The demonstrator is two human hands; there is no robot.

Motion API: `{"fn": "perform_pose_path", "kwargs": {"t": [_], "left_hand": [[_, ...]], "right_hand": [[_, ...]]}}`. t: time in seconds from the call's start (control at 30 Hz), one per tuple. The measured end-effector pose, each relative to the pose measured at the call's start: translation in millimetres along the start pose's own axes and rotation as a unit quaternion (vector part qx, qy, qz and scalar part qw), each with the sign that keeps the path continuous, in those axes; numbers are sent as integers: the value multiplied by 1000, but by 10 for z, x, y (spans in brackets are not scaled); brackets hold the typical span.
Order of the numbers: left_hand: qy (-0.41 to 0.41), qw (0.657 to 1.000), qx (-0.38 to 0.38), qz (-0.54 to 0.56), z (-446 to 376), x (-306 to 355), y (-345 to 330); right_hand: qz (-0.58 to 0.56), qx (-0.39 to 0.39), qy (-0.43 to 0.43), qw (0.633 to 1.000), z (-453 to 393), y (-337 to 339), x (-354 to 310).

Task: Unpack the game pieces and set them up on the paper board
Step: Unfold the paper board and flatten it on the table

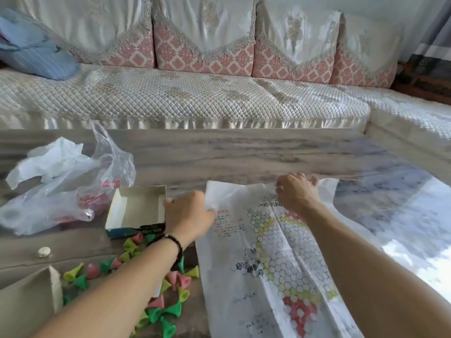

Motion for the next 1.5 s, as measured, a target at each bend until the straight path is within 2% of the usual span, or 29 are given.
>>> {"fn": "perform_pose_path", "kwargs": {"t": [0.07, 0.23, 0.57, 0.63, 0.73, 0.8, 0.83, 0.9, 0.97, 1.0, 1.07, 1.13, 1.37, 1.5], "left_hand": [[2, 999, 31, -28, -115, 14, -12], [17, 997, 48, -61, -356, -13, -46], [31, 999, 40, -13, -498, -2, -94], [21, 998, 58, 17, -507, 0, -93], [-18, 988, 150, 35, -451, 60, -42], [-110, 971, 210, 44, -344, 211, -15], [-165, 963, 209, 46, -277, 316, -24], [-233, 965, 111, 45, -131, 529, -134], [-217, 976, -11, 31, -25, 644, -324], [-199, 979, -42, 15, -3, 652, -415], [-189, 980, -64, -28, 8, 619, -532], [-196, 975, -79, -63, 3, 552, -558], [-189, 961, -153, -131, -23, 525, -394], [-213, 974, -68, -42, -169, 1035, -455]], "right_hand": [[3, -1, -4, 1000, -128, -119, -52], [7, 20, -5, 1000, -390, -235, -92], [5, -1, -7, 1000, -491, -249, -16], [3, -4, -12, 1000, -490, -250, 6], [-2, 11, -18, 1000, -454, -253, 57], [-8, 56, -20, 998, -410, -212, 66], [-24, 98, -12, 995, -372, -183, 42], [-88, 167, 27, 982, -276, -130, -64], [-121, 160, 91, 975, -162, -159, -184], [-122, 132, 120, 976, -105, -205, -219], [-118, 56, 147, 980, -26, -325, -187], [-106, 6, 139, 985, -18, -373, -28], [-52, -86, 21, 995, -50, -423, 491], [-52, -80, 13, 995, -55, -449, 476]]}}
Point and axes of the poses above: each hand's wrist, its own z-axis away from the middle knuckle, its own y-axis out of the back of the hand, x = y × z, the point moved 2 cm from there along -z, towards the middle knuckle, and after that the axes turned 10 degrees about y, right-handed, at the moved point
